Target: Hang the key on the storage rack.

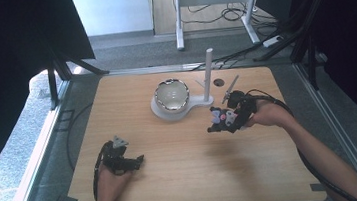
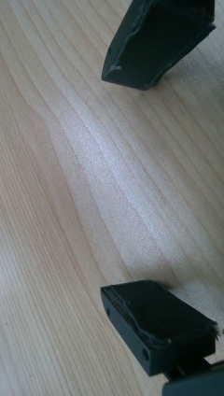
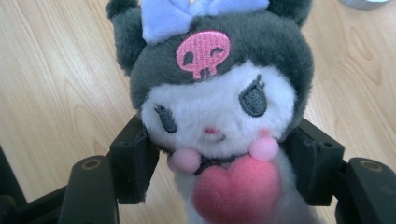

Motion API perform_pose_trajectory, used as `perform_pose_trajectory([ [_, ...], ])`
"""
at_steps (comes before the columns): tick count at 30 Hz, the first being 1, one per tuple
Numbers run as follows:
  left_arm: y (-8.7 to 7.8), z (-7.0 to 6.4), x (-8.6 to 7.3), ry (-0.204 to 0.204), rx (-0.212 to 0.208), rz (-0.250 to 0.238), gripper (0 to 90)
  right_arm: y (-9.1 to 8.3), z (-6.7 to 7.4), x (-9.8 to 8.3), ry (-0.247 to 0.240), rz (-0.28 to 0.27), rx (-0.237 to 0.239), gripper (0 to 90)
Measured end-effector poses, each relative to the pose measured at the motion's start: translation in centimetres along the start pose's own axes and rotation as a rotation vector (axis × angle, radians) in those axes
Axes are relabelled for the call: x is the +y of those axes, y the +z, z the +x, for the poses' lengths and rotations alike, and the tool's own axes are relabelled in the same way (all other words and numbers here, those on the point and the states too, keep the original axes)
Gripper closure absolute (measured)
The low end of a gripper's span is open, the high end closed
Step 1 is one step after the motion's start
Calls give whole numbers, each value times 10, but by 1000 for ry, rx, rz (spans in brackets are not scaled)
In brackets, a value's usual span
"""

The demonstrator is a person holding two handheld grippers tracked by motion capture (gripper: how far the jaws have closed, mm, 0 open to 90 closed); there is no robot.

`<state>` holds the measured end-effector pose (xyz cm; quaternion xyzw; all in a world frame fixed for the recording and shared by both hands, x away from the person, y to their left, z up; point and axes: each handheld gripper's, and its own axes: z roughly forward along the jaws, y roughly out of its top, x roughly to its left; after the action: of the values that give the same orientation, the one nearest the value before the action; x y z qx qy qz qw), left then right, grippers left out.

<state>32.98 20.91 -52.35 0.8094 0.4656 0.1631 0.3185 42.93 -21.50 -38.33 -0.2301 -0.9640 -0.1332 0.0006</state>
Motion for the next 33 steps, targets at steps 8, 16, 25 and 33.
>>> perform_pose_trajectory([
  [8,0,0,0,4,-3,1,14,-24,-12,-2,54,-14,-27,331],
  [16,0,0,1,5,-3,2,14,-51,-27,-1,103,-33,-64,331],
  [25,0,0,1,5,-5,4,14,-75,-44,4,152,-52,-106,332],
  [33,0,0,1,5,-5,4,14,-91,-57,9,190,-80,-137,333],
])
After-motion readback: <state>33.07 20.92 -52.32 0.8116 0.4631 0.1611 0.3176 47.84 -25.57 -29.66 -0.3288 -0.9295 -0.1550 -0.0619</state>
